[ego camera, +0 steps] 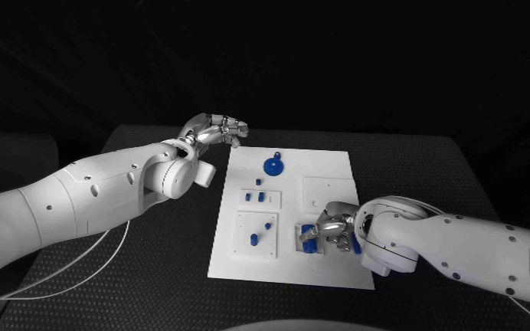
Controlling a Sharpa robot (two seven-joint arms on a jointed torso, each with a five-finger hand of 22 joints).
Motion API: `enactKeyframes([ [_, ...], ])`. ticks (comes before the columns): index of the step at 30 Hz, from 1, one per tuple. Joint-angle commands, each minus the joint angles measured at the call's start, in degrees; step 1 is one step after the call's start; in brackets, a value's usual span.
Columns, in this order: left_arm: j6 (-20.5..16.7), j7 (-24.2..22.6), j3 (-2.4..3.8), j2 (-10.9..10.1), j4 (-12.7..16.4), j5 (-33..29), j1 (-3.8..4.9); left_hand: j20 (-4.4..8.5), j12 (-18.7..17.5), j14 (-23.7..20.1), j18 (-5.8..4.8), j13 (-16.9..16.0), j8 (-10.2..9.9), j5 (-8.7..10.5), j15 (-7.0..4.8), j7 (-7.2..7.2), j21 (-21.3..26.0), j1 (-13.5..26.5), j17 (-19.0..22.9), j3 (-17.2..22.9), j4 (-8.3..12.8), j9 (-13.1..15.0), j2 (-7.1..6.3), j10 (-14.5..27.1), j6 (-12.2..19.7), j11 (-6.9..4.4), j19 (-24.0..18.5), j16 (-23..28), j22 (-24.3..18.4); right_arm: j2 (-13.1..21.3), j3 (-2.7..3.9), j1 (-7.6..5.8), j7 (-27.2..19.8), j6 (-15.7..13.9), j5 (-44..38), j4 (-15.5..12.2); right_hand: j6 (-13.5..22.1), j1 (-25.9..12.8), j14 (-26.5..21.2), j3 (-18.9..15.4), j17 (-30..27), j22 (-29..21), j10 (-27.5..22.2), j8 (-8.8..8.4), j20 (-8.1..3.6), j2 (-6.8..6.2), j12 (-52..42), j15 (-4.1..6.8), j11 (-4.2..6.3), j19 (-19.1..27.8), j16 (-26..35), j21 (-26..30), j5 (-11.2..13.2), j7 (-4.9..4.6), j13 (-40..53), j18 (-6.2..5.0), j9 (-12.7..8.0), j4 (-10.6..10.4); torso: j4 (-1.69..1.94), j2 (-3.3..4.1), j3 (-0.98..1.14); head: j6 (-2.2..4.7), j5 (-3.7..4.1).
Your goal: Assemble the parts on the task board
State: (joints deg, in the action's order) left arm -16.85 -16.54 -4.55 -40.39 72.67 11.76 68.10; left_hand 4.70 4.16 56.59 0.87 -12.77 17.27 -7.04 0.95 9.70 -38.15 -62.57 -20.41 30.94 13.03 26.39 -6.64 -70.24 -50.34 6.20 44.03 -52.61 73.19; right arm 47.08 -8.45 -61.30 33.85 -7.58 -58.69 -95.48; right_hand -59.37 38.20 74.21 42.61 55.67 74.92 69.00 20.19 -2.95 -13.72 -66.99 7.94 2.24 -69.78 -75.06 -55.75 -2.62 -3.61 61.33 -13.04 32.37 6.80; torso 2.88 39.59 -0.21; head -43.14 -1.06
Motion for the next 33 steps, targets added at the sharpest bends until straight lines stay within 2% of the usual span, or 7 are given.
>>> enactKeyframes([
  [1, 0.66, -0.38, 0.04, 0.14, 0.15, -0.24, 0.04, 0.02, 0.0, 0.27, 0.72, -0.06, 0.23, -0.35, -0.01, -0.17, 0.32, 0.7, -0.06, -0.01, -0.39, 0.0, 0.04, 0.43, 0.43, 0.05, 0.27, 0.37, 0.09, -0.04, -0.03, 0.07, -0.38, -0.8, -0.9, 0.01, -0.27, -0.21, 0.02, -0.33, 0.08, 0.53, -0.49, -0.35, -0.12, -0.63, 0.4, 0.18, -0.1, 0.1, 0.37, -0.01, -0.19, -0.63, 0.0, -1.96, 0.02, -0.22, 0.0, 0.01, 0.0, 0.01, 0.0],
  [12, 0.61, -0.37, 0.04, 0.15, 0.14, -0.24, 0.04, 0.02, 0.0, 0.26, 0.72, -0.07, 0.22, -0.35, -0.01, -0.16, 0.35, 0.74, -0.09, -0.01, -0.44, -0.01, 0.04, 0.44, 0.45, 0.05, 0.27, 0.4, 0.12, -0.06, -0.03, 0.07, -0.84, -1.18, -0.89, -0.09, -0.14, -1.19, 0.07, -0.85, 0.21, 0.41, -0.58, -0.64, -0.16, -2.5, 0.72, 0.17, -0.13, 0.1, 0.63, 0.2, -0.19, -0.67, 0.17, -1.96, 0.1, -1.81, 0.01, 0.0, -0.02, 0.04, -0.15],
  [19, 0.62, -0.37, 0.04, 0.16, 0.15, -0.24, 0.04, 0.03, 0.0, 0.26, 0.73, -0.07, 0.22, -0.35, -0.01, -0.16, 0.37, 0.73, -0.12, 0.0, -0.45, -0.01, 0.03, 0.45, 0.46, 0.05, 0.27, 0.41, 0.14, 0.18, -0.03, 0.08, -1.2, -1.02, -0.89, -0.21, -0.04, -1.17, 0.06, -1.14, 0.24, 0.43, -0.64, -0.73, -0.2, -2.67, 0.78, 0.16, -0.15, 0.14, 0.68, 0.22, -0.19, -0.69, 0.23, -1.96, 0.12, -1.69, 0.05, 0.0, -0.03, 0.06, -0.23],
  [22, 0.58, -0.35, 0.04, 0.11, 0.13, -0.24, 0.04, 0.03, 0.0, 0.26, 0.73, -0.07, 0.22, -0.36, -0.01, -0.16, 0.38, 0.72, -0.13, 0.01, -0.45, -0.01, 0.03, 0.45, 0.47, 0.05, 0.27, 0.42, 0.15, 0.5, -0.03, 0.09, -2.51, 0.3, -0.84, -0.42, 0.0, -0.85, 0.05, -1.27, 0.28, 0.44, -0.68, -0.78, -0.24, -2.67, 0.82, 0.15, -0.16, 0.18, 0.72, 0.23, -0.19, -0.7, 0.29, -1.96, 0.15, -1.43, 0.04, -0.01, -0.02, 0.12, -0.23],
  [24, 0.58, -0.35, 0.04, 0.11, 0.11, -0.24, 0.04, 0.03, 0.0, 0.26, 0.73, -0.07, 0.22, -0.36, -0.01, -0.16, 0.38, 0.72, -0.13, 0.01, -0.46, -0.01, 0.02, 0.45, 0.47, 0.05, 0.27, 0.42, 0.15, 0.68, -0.03, 0.09, -3.45, 1.29, -0.84, -0.57, 0.0, -0.31, 0.06, -1.39, 0.33, 0.46, -0.69, -0.81, -0.3, -2.66, 0.84, 0.15, -0.16, 0.22, 0.76, 0.24, -0.19, -0.71, 0.36, -1.96, 0.19, -0.97, 0.01, -0.01, -0.01, 0.17, -0.24],
  [28, 0.65, -0.36, 0.04, 0.06, 0.14, -0.24, 0.04, 0.03, 0.0, 0.26, 0.74, -0.07, 0.22, -0.36, -0.01, -0.16, 0.39, 0.72, -0.14, 0.01, -0.47, -0.01, 0.02, 0.46, 0.48, 0.05, 0.27, 0.43, 0.16, 1.17, -0.03, 0.22, -5.23, 3.83, -0.82, -1.21, 0.04, 2.7, 0.06, -2.29, 0.47, 0.57, -0.67, -0.9, -0.37, -2.78, 0.9, 0.08, -0.22, 0.34, 0.89, 0.19, -0.18, -0.77, 0.59, -1.96, 0.35, 1.81, -0.02, -0.01, 0.01, 0.23, -0.24],
  [33, 0.64, -0.34, 0.04, -0.01, 0.14, -0.24, 0.04, 0.03, 0.01, 0.26, 0.74, -0.08, 0.22, -0.36, -0.01, -0.16, 0.4, 0.72, -0.16, 0.02, -0.48, -0.01, 0.04, 0.46, 0.48, 0.05, 0.28, 0.44, 0.17, 1.65, -0.02, 0.29, -6.19, 4.87, -0.81, -1.93, -0.12, 5.13, 0.11, -5.16, 0.69, 0.62, -0.54, -0.98, -0.21, -2.51, 1.03, 0.05, -0.25, 0.46, 1.03, 0.22, -0.25, -0.77, 0.85, -1.96, 0.56, 4.67, -0.03, 0.03, 0.04, 0.28, -0.24],
])
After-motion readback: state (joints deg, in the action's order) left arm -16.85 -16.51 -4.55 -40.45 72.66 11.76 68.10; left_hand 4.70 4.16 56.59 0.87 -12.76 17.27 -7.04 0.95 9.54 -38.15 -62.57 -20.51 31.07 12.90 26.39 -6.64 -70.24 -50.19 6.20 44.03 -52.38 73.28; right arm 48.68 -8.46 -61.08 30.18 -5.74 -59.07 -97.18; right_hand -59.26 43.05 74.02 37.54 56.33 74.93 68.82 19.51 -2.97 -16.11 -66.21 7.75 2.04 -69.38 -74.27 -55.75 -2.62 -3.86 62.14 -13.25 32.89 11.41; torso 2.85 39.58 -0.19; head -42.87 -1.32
